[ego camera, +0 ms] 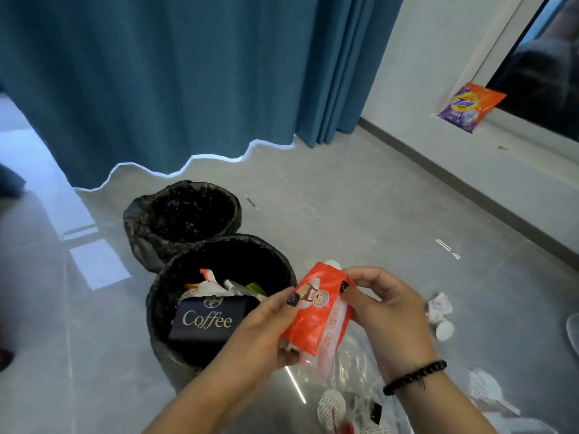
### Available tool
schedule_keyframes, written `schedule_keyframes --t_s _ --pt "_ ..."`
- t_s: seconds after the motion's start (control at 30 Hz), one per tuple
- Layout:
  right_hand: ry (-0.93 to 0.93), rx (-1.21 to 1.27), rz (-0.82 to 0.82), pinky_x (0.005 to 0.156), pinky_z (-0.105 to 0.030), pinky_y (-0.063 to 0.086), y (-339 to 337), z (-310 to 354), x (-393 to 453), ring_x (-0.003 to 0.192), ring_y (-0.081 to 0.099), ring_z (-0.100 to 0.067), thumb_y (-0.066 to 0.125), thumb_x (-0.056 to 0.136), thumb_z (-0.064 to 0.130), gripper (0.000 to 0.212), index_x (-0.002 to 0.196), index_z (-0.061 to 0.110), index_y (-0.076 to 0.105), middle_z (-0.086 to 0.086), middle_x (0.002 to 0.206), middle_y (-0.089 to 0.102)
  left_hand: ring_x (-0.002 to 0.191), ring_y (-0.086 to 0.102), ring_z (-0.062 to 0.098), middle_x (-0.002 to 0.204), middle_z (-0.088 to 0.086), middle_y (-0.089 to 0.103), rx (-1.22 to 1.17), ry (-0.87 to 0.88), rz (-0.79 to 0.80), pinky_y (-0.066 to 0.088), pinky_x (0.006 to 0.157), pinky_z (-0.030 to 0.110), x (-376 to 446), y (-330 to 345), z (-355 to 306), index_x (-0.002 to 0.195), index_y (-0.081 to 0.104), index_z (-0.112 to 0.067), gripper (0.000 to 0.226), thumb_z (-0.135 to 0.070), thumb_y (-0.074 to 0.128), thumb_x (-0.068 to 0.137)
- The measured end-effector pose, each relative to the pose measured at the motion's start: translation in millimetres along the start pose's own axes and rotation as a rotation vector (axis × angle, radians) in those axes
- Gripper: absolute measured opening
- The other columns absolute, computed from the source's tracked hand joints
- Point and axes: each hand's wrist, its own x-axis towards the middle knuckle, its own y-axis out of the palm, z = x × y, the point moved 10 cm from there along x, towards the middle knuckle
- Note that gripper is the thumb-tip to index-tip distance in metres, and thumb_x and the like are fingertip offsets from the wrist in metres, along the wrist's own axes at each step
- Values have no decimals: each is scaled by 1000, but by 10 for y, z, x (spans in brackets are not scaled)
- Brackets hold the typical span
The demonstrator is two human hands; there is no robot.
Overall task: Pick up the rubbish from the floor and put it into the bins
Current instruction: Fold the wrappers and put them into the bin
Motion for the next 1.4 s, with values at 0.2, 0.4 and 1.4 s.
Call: schedule_keyframes --t_s 0.2,0.4,1.4 --pt "-16 47 218 65 -21 55 681 80 72 73 66 -7 53 86 -1 24 83 14 72 3 80 73 71 70 20 93 12 74 75 -6 -80 55 60 29 -39 -221 -73 111 65 -12 22 -16 50 95" --pt "-80 -9 512 72 -16 53 887 -3 -40 90 67 -6 53 92 21 19 102 24 69 10 96 72 57 63 10 77 4 74 218 139 -275 50 50 21 -24 -616 -343 101 67 -12 13 -12 61 89" --pt "-299 -969 671 98 -8 27 788 -608 -251 130 39 -5 46 96 25 40 135 34 46 11 147 28 74 62 9 82 -4 67 1022 364 -747 46 64 16 130 -1397 -798 93 73 -24 22 -6 63 87"
